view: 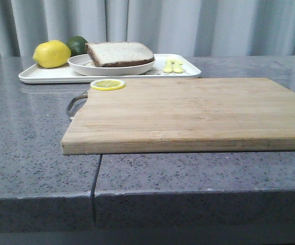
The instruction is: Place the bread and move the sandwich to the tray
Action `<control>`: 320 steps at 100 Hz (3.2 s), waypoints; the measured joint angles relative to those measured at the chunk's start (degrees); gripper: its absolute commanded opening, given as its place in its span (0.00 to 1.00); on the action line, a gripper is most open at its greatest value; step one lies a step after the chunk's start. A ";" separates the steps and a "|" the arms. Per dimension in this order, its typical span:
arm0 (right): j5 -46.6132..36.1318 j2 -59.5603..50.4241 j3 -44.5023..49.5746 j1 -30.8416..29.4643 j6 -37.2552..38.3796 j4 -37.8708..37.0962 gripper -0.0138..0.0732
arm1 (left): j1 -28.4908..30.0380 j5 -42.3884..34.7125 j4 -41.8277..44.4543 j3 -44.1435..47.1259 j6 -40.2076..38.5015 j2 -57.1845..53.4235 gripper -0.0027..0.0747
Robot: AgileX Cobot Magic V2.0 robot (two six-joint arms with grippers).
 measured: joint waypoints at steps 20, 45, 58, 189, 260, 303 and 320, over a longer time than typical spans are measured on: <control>0.00 0.00 0.00 0.00 0.00 0.00 0.08 | 0.00 -2.03 15.72 5.74 -9.77 -2.56 0.01; 0.00 0.00 0.00 0.00 0.00 0.00 0.08 | 0.00 -7.53 23.27 12.07 -17.65 -2.57 0.01; 0.00 0.00 0.00 0.00 0.00 0.00 0.08 | 0.00 -9.30 23.67 13.00 -18.02 -2.57 0.01; -5.03 -0.52 7.05 0.00 7.95 -7.29 0.08 | 0.00 -10.75 22.89 13.00 -18.35 -2.57 0.01; -14.36 -6.72 23.31 -6.28 17.81 -15.01 0.08 | 0.00 -10.75 22.79 13.00 -18.35 -2.57 0.01; -16.54 -6.72 23.80 -6.28 17.94 -15.01 0.08 | 0.00 -10.75 22.79 13.00 -18.35 -2.57 0.01; -16.54 -6.72 23.80 -6.28 17.94 -15.01 0.08 | 0.00 -10.75 22.79 13.00 -18.35 -2.57 0.01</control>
